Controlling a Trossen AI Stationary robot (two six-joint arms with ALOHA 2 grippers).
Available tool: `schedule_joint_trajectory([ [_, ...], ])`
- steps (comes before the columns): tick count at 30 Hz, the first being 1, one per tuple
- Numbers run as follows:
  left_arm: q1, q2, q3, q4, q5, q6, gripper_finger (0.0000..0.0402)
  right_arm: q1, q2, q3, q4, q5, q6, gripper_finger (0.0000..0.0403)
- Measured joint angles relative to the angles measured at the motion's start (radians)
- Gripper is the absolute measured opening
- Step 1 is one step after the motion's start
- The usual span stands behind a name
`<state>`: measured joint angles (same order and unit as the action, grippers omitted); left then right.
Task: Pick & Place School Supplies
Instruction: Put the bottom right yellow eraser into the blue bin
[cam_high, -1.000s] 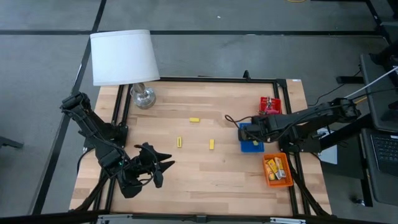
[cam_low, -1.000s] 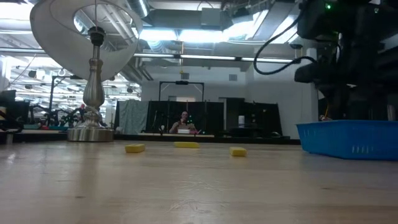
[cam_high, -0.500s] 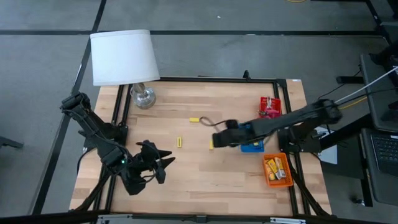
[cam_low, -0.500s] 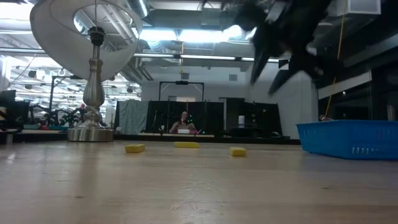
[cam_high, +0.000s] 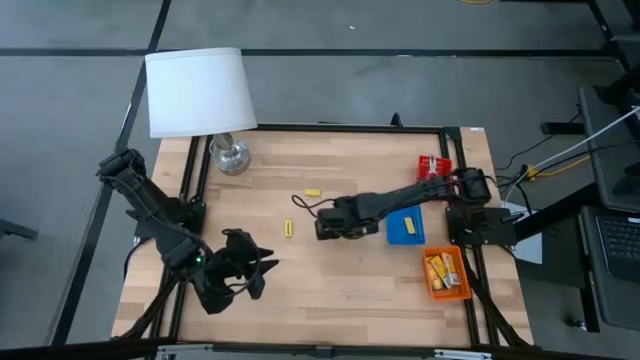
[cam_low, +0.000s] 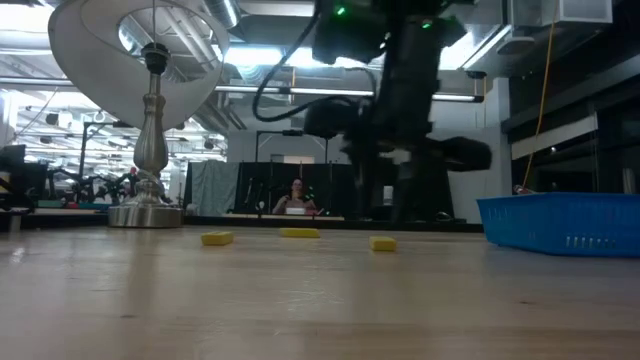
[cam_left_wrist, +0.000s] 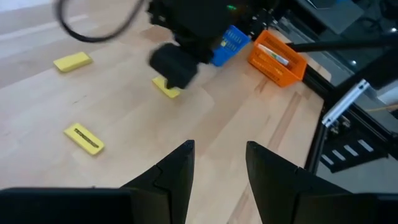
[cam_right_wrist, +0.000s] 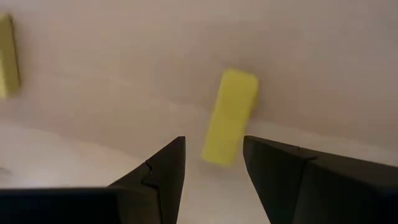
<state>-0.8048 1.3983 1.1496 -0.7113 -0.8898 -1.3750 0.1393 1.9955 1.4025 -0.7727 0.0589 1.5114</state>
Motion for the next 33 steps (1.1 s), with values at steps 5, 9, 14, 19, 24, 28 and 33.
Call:
schedule_joint_trajectory([
  [5,-0.027,0.0,0.0,0.0,-0.006,0.001,0.0141,-0.039,0.045,0.036,-0.02,-0.027,0.003,0.0164],
  [9,-0.047,0.0,0.0,0.0,-0.023,0.001,0.0141,-0.048,0.056,0.037,-0.078,-0.062,0.041,0.0164],
  [14,-0.059,0.0,0.0,-0.006,-0.066,0.014,0.0141,-0.051,0.057,0.037,-0.083,-0.076,0.069,0.0164],
  [19,-0.058,0.0,0.0,-0.007,-0.067,0.039,0.0141,-0.051,0.072,0.037,-0.039,-0.094,0.105,0.0164],
  [24,-0.058,0.0,0.0,-0.006,-0.067,0.044,0.0141,-0.051,0.086,0.038,-0.026,-0.105,0.108,0.0164],
  [28,-0.058,0.0,0.0,-0.005,-0.067,0.044,0.0141,-0.049,0.091,0.039,-0.02,-0.112,0.106,0.0164],
  [33,-0.058,-0.012,0.0,-0.004,-0.068,0.038,0.0141,-0.046,0.092,0.038,-0.017,-0.104,0.105,0.0156],
])
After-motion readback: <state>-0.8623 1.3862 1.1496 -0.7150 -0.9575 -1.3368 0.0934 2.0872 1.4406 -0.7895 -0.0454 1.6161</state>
